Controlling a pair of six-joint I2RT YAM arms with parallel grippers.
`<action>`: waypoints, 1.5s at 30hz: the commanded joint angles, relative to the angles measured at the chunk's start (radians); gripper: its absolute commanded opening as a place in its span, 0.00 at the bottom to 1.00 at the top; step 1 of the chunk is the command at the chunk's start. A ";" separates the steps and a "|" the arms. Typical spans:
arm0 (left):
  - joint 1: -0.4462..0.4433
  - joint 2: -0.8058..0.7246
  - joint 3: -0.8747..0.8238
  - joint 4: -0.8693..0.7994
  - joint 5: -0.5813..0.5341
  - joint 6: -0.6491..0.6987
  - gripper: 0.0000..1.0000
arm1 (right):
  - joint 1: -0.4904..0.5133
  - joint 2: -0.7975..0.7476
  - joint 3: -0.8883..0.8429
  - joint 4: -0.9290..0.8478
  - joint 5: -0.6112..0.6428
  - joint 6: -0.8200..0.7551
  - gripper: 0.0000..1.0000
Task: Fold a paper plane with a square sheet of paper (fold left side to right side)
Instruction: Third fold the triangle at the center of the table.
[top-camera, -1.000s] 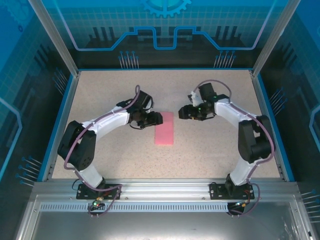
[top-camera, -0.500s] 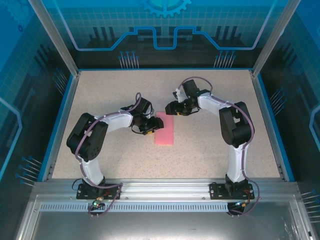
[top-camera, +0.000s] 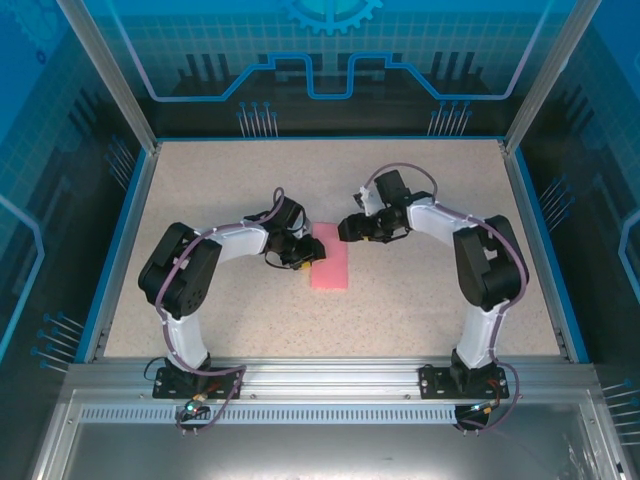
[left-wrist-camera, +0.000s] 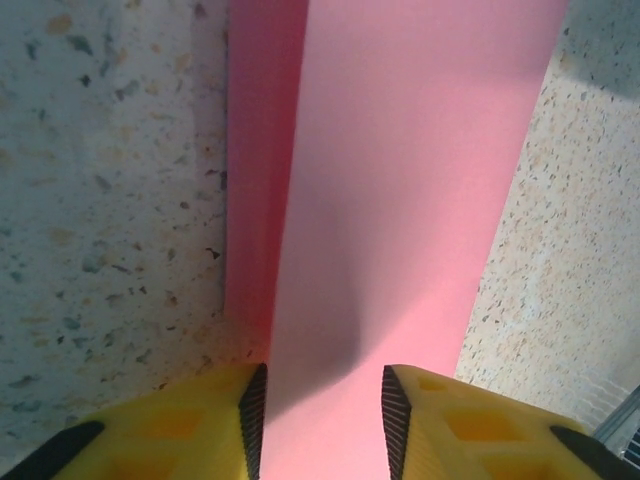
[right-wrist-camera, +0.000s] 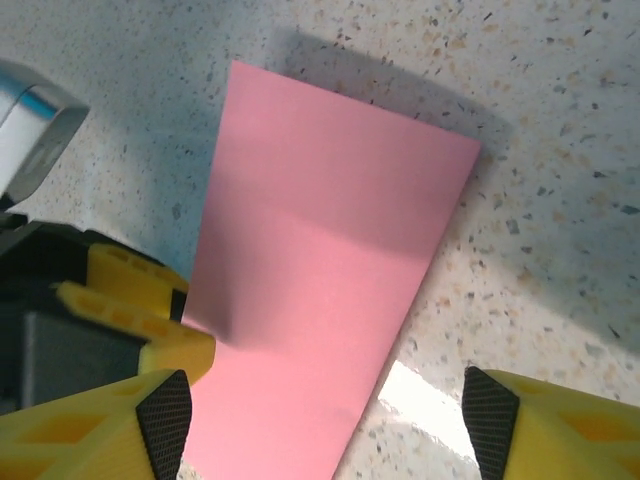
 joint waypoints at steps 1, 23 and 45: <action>0.002 0.001 -0.001 0.003 0.026 -0.003 0.30 | -0.008 -0.088 -0.070 0.063 0.034 -0.032 0.77; 0.002 0.006 0.013 0.012 0.044 -0.006 0.03 | -0.013 -0.649 -0.486 0.209 0.220 -0.120 0.99; 0.002 0.021 0.028 0.010 0.075 -0.032 0.01 | 0.434 -0.668 -0.698 0.592 0.549 -0.480 0.99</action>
